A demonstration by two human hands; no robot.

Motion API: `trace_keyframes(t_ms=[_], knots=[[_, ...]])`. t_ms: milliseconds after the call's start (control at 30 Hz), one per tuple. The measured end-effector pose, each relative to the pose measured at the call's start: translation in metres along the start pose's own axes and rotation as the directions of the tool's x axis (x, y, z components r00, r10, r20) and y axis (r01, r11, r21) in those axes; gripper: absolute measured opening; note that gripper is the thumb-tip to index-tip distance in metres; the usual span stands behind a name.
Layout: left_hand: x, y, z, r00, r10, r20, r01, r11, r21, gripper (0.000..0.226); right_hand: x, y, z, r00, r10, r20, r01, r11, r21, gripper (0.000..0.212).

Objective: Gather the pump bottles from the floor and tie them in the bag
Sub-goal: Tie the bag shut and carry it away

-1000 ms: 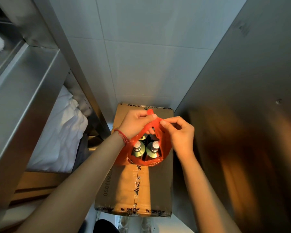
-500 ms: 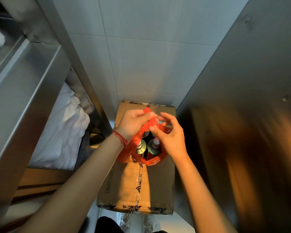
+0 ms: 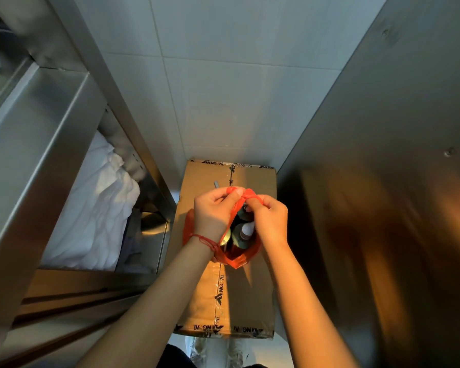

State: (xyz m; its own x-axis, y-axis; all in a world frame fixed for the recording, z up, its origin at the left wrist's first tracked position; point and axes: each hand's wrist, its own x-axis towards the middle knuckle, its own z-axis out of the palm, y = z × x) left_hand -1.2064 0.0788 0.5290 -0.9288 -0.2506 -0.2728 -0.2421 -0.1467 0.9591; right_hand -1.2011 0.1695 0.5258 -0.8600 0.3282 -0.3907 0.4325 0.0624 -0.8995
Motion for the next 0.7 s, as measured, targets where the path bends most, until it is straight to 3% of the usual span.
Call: trace_keyframes(t_ms=[67,133,300,467,600,700], knots=[[-0.003,0.001,0.002,0.999,0.003,-0.032,-0.003,1.0,0.009,0.011,-0.002,-0.001,-0.001,0.992,0.105,0.071,-0.121,0.956,0.267,0.021],[-0.005,0.002,0.002,1.0,0.013,-0.019,-0.012,0.999,0.032,0.008,-0.003,-0.002,-0.004,0.986,0.12,0.115,-0.156,0.907,0.392,0.016],[-0.007,0.0,-0.001,0.999,0.035,0.017,-0.035,0.998,0.056,0.01,-0.005,-0.002,-0.008,0.998,0.045,0.048,-0.06,0.926,0.374,0.011],[0.005,-0.008,-0.017,0.982,0.142,-0.124,-0.107,0.962,0.25,0.01,-0.004,0.001,-0.009,0.996,0.077,-0.046,-0.039,0.839,0.542,0.016],[0.012,-0.017,-0.038,0.962,0.052,-0.266,0.013,0.971,0.238,0.009,-0.001,0.007,-0.013,0.981,0.175,-0.085,-0.078,0.756,0.65,0.015],[0.013,-0.022,-0.049,0.962,-0.008,-0.274,0.061,0.981,0.185,0.029,0.0,0.011,-0.015,0.965,0.24,-0.109,-0.105,0.728,0.677,0.015]])
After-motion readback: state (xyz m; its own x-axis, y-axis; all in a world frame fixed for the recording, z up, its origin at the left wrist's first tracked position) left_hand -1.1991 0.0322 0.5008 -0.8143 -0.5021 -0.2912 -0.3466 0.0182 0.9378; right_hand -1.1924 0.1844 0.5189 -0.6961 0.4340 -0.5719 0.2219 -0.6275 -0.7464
